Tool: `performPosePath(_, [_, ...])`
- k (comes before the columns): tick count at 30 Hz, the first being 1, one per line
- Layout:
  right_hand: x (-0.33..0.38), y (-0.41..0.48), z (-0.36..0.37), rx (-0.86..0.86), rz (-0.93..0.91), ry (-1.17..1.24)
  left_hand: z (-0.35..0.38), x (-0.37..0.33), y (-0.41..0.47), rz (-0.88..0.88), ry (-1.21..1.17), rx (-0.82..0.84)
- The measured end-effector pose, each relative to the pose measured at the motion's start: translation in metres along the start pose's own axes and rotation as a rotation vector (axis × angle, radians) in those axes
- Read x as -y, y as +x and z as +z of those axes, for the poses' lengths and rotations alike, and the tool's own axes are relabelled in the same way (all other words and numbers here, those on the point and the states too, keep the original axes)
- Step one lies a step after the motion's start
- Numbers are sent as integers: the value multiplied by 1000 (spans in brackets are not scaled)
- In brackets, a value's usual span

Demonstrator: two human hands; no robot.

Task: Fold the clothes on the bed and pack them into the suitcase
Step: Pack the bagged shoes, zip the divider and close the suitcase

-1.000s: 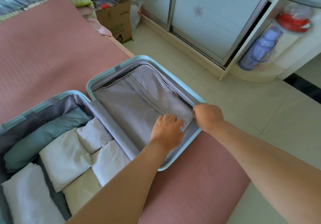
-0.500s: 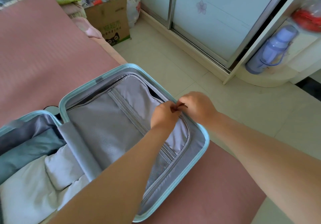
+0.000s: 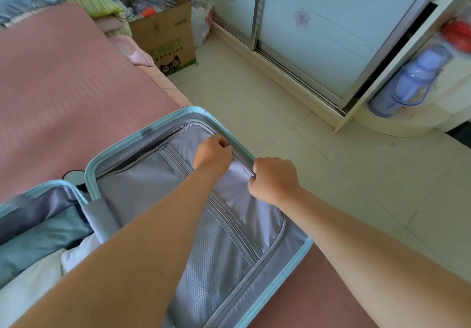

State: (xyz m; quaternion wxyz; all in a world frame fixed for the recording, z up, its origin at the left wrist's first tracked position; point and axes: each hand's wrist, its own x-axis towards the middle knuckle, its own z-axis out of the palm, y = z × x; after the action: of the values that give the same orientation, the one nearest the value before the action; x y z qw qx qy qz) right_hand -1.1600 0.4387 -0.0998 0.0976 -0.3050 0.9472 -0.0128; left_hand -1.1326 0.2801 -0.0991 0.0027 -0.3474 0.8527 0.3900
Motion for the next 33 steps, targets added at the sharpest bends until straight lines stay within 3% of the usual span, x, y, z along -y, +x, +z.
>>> performPosePath(6, [56,55,13,-307,-64,-72,-24,5,38,12,23,25])
performPosePath(11, [68,93,10,-163,7,-70,-49,24,70,23,125,-102])
performPosePath(15, [83,100,9,-194,62,-124,-62,34,89,3,155,-106])
performPosePath(19, [106,132,19,-326,-70,-134,-73,39,106,-1,115,-126])
performPosePath(22, [115,152,15,-306,-138,-200,-85,55,112,-21,95,-162])
performPosePath(27, [128,156,10,-295,-22,-161,-99,83,103,-67,155,-259])
performPosePath(33, [173,160,24,-365,-554,-77,-132,117,70,-62,500,-276])
